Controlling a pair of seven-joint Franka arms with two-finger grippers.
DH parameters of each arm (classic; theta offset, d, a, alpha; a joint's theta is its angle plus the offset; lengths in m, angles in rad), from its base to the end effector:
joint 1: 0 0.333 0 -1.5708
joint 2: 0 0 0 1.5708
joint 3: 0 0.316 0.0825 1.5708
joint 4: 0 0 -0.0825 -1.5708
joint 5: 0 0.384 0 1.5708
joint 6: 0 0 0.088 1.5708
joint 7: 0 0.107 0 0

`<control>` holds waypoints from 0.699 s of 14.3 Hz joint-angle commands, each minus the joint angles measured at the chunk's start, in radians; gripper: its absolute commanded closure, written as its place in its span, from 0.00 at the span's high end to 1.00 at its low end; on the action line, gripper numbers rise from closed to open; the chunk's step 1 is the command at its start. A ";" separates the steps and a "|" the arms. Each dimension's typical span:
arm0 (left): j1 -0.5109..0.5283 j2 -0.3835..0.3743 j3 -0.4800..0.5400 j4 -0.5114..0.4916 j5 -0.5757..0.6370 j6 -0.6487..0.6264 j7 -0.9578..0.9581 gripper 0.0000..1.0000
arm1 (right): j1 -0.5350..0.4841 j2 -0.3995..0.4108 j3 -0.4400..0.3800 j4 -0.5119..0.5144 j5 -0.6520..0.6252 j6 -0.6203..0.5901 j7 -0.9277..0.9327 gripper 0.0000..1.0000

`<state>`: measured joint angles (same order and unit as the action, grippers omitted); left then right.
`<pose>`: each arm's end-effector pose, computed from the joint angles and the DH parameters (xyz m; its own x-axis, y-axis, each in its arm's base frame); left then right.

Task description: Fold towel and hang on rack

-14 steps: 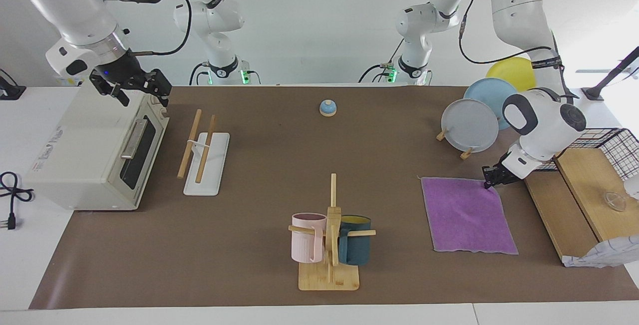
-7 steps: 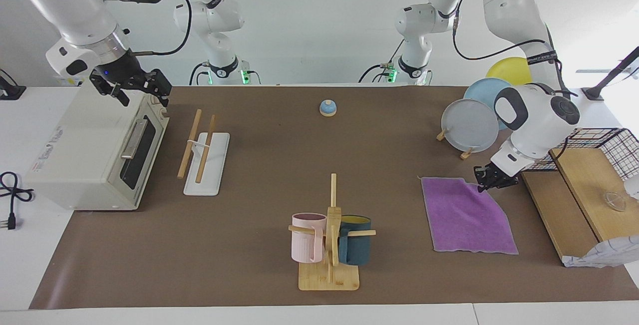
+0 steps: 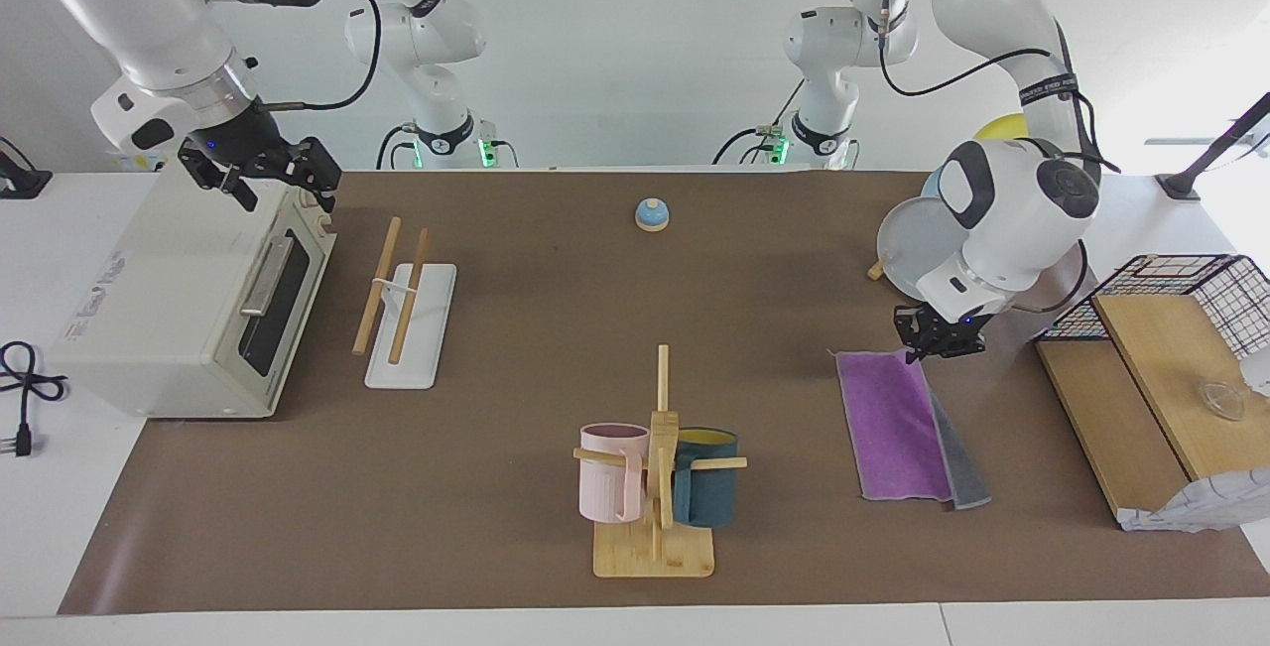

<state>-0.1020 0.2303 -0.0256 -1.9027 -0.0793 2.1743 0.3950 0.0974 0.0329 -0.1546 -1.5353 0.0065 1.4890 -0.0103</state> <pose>0.6084 -0.0804 0.3838 0.8868 -0.4577 0.0646 -0.4610 -0.8859 0.0520 0.5550 -0.0296 0.6162 0.9958 -0.0465 -0.0787 -0.0468 -0.9989 -0.0023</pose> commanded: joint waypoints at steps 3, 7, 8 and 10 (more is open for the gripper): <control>-0.096 -0.089 0.016 -0.177 0.096 0.085 -0.080 0.00 | -0.008 -0.018 0.007 -0.017 -0.010 0.001 0.013 1.00; -0.097 -0.100 0.015 -0.211 0.136 0.111 -0.099 0.00 | -0.008 -0.018 0.007 -0.019 -0.010 0.001 0.013 1.00; -0.094 -0.100 0.015 -0.211 0.136 0.111 -0.117 0.00 | -0.008 -0.018 0.007 -0.017 -0.010 0.001 0.013 1.00; -0.088 -0.098 0.015 -0.202 0.138 0.099 -0.169 1.00 | -0.008 -0.018 0.007 -0.019 -0.010 0.001 0.013 1.00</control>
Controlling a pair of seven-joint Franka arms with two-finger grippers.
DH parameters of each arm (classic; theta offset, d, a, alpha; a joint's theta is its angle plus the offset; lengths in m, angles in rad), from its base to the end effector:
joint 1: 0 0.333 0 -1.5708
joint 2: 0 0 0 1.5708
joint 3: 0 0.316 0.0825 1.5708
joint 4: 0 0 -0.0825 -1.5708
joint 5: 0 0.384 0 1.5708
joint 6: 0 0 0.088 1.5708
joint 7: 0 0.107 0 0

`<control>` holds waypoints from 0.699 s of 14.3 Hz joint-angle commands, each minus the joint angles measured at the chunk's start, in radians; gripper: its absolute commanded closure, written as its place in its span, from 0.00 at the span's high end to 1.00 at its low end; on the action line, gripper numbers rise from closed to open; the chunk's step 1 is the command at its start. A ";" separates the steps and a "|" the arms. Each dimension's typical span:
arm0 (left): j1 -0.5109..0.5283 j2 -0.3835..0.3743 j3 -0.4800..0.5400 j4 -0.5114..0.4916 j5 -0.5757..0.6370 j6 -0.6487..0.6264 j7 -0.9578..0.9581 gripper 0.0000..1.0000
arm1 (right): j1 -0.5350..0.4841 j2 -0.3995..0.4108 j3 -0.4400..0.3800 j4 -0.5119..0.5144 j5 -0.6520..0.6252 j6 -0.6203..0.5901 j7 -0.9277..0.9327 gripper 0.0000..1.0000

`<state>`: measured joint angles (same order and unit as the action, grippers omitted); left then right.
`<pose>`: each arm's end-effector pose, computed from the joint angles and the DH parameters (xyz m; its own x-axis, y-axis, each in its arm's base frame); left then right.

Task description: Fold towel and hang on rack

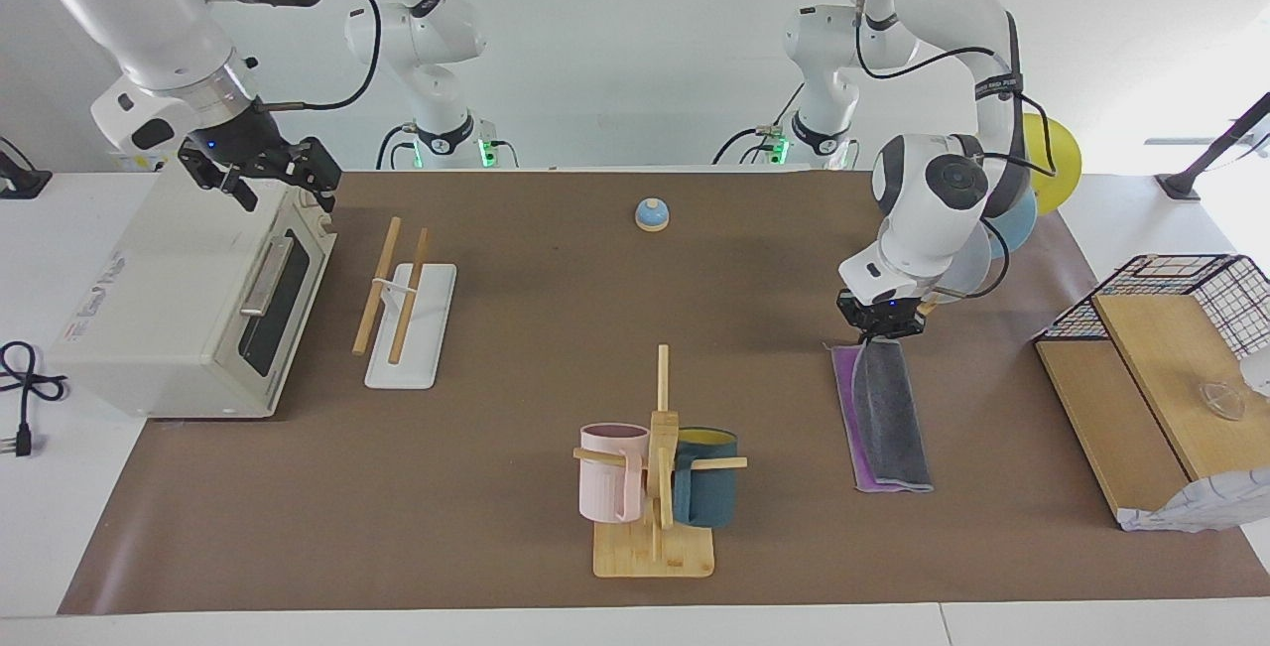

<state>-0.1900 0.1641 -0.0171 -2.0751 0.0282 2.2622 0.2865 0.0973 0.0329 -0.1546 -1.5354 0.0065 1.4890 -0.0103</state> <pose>0.5638 -0.1175 0.3531 0.8720 -0.4892 0.0165 -0.4888 -0.8720 -0.0250 0.5550 -0.0296 0.6162 0.9958 -0.0466 -0.0788 -0.0469 -0.9989 -0.0023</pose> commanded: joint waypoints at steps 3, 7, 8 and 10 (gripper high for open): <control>0.004 -0.031 0.006 -0.004 0.029 -0.036 -0.070 1.00 | -0.008 -0.018 0.007 -0.019 -0.010 0.001 0.013 1.00; 0.072 -0.003 0.005 0.076 0.021 -0.076 -0.055 1.00 | -0.008 -0.019 0.007 -0.017 -0.010 0.001 0.013 1.00; 0.098 0.012 0.002 0.087 0.003 -0.070 -0.049 1.00 | -0.008 -0.018 0.007 -0.019 -0.010 0.001 0.013 1.00; 0.129 0.064 0.003 0.137 -0.092 -0.061 0.012 1.00 | -0.008 -0.018 0.007 -0.019 -0.010 0.001 0.013 1.00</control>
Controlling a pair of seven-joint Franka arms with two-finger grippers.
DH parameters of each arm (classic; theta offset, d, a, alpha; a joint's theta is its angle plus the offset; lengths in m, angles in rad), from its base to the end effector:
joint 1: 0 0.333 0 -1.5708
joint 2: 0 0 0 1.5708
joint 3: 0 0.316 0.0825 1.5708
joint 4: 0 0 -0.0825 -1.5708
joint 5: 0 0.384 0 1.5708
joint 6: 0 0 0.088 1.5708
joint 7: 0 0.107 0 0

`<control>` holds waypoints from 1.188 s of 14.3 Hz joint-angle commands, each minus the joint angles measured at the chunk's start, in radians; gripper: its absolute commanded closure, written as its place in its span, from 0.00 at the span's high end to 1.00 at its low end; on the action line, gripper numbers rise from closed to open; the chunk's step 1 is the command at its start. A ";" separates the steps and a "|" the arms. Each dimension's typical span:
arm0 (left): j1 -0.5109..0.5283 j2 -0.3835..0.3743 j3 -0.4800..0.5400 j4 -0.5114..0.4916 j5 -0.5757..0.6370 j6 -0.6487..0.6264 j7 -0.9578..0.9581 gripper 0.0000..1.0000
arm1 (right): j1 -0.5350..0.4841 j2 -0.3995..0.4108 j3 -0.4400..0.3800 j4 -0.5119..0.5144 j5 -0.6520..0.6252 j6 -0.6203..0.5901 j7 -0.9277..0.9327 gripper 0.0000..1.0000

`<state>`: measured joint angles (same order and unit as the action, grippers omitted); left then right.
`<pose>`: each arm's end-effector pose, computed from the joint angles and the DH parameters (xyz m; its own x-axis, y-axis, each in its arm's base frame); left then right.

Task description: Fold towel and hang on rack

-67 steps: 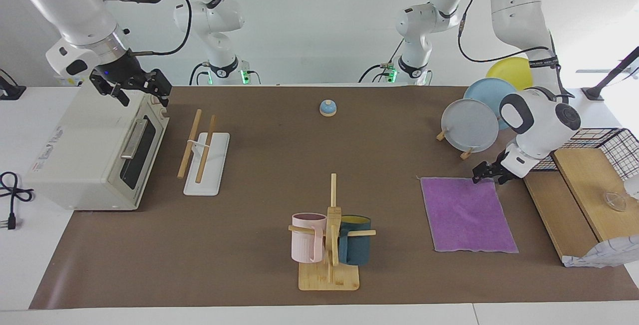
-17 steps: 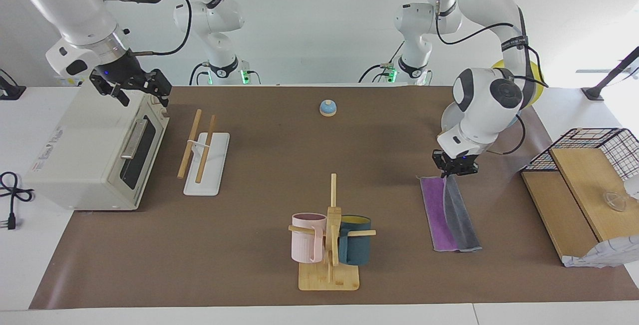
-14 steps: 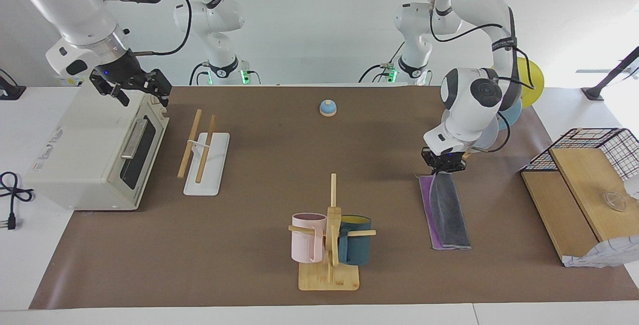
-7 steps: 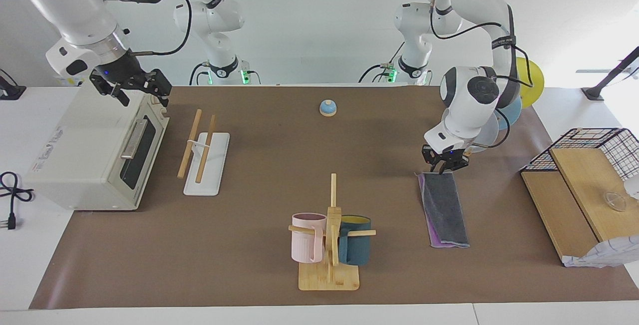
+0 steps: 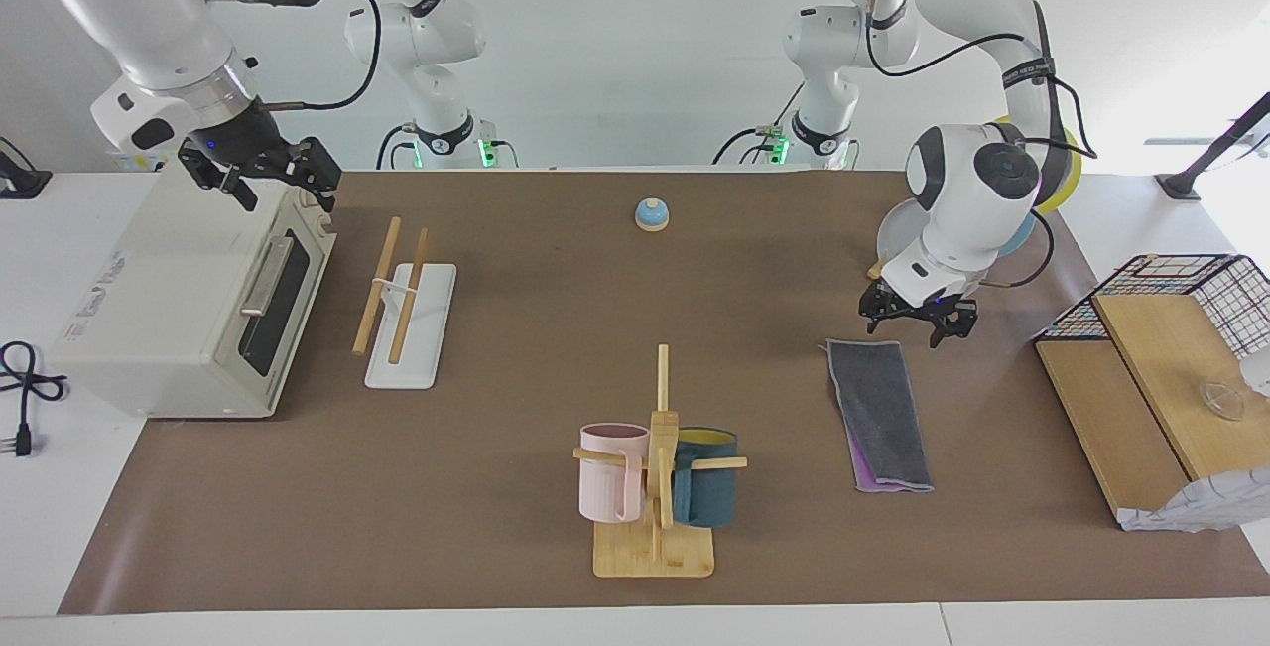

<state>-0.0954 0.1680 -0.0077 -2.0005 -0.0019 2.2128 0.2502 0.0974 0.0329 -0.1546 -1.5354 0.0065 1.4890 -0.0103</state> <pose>0.5876 -0.0607 0.3799 0.9377 -0.3447 0.0436 -0.3447 -0.9387 -0.0082 0.5550 -0.0296 0.6162 0.9958 -0.0465 -0.0788 -0.0468 -0.9989 -0.0023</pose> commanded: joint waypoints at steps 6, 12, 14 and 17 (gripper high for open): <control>0.080 0.215 -0.009 0.164 -0.219 0.017 0.127 0.99 | -0.008 -0.018 0.007 -0.019 -0.010 0.001 0.013 1.00; 0.066 0.223 -0.009 0.132 -0.225 0.021 0.130 0.91 | -0.008 -0.019 0.007 -0.019 -0.010 0.001 0.013 1.00; 0.065 0.223 -0.009 0.117 -0.225 0.021 0.130 0.87 | -0.008 -0.018 0.007 -0.019 -0.010 0.001 0.013 1.00; 0.059 0.223 -0.009 0.102 -0.225 0.027 0.130 0.78 | -0.010 -0.018 0.007 -0.019 -0.010 0.001 0.009 1.00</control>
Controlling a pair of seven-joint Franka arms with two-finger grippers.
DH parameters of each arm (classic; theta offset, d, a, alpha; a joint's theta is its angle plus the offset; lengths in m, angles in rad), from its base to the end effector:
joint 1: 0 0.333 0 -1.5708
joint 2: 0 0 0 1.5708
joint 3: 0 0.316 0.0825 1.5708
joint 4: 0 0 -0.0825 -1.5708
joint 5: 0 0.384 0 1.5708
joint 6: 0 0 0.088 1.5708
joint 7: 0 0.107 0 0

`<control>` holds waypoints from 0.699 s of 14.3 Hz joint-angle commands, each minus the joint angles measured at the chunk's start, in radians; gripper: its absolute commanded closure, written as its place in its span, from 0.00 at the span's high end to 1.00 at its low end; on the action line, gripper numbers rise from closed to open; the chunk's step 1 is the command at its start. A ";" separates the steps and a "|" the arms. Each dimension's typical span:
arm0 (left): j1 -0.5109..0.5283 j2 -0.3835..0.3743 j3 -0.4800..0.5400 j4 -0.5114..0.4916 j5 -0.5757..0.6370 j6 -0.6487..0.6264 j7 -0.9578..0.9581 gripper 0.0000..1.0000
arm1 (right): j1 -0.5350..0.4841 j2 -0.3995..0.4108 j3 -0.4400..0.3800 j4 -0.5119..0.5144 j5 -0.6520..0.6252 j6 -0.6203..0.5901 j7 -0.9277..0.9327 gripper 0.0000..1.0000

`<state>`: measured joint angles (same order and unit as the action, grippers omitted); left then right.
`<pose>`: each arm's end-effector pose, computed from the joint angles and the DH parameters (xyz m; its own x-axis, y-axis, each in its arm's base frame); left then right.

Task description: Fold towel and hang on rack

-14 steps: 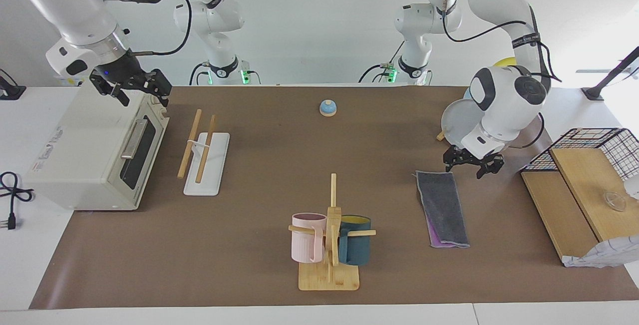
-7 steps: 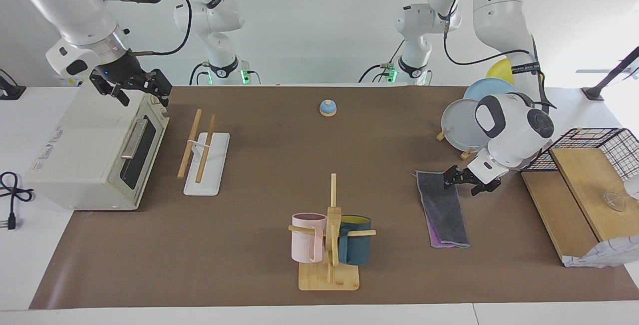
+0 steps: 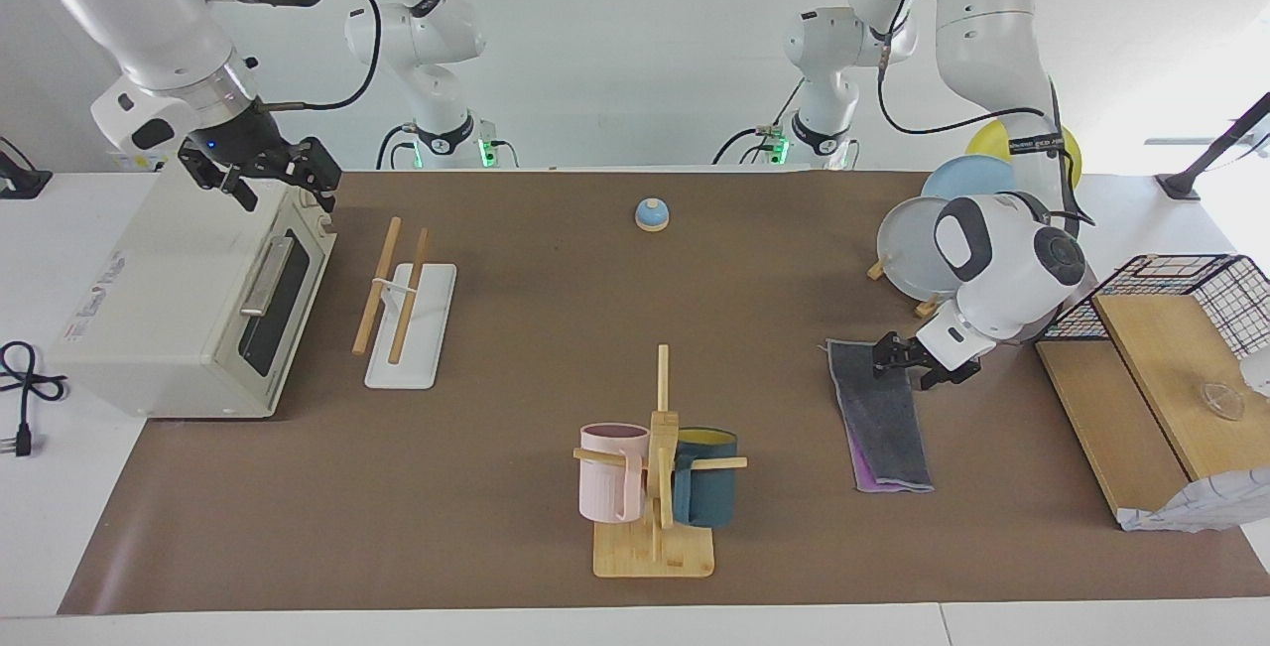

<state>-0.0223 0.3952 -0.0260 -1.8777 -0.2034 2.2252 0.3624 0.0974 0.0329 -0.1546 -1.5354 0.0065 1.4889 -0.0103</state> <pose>0.6265 -0.0357 0.2974 0.9609 -0.2770 0.0036 -0.2734 -0.9460 0.1741 0.5550 -0.0296 0.6161 0.9958 -0.0465 -0.0789 -0.0468 -0.9989 -0.0023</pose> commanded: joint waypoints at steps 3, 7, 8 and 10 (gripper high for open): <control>-0.015 -0.007 0.009 -0.034 -0.024 0.013 0.017 0.70 | -0.021 -0.018 0.001 -0.019 -0.010 -0.001 0.012 1.00; -0.018 -0.010 0.009 -0.040 -0.025 0.008 0.012 0.49 | -0.047 -0.019 0.001 -0.023 -0.010 -0.006 0.009 1.00; -0.022 -0.010 0.009 -0.040 -0.025 0.008 0.010 0.47 | -0.038 -0.021 0.004 -0.025 -0.010 -0.006 0.009 1.00; -0.025 -0.010 0.009 -0.041 -0.025 0.013 0.006 0.34 | -0.024 -0.021 0.009 -0.026 -0.007 -0.001 0.009 1.00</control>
<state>-0.0232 0.3941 -0.0231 -1.8814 -0.2034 2.2252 0.3624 0.0617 0.0329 -0.1563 -1.5391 0.0065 1.4869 -0.0102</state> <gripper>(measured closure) 0.520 0.000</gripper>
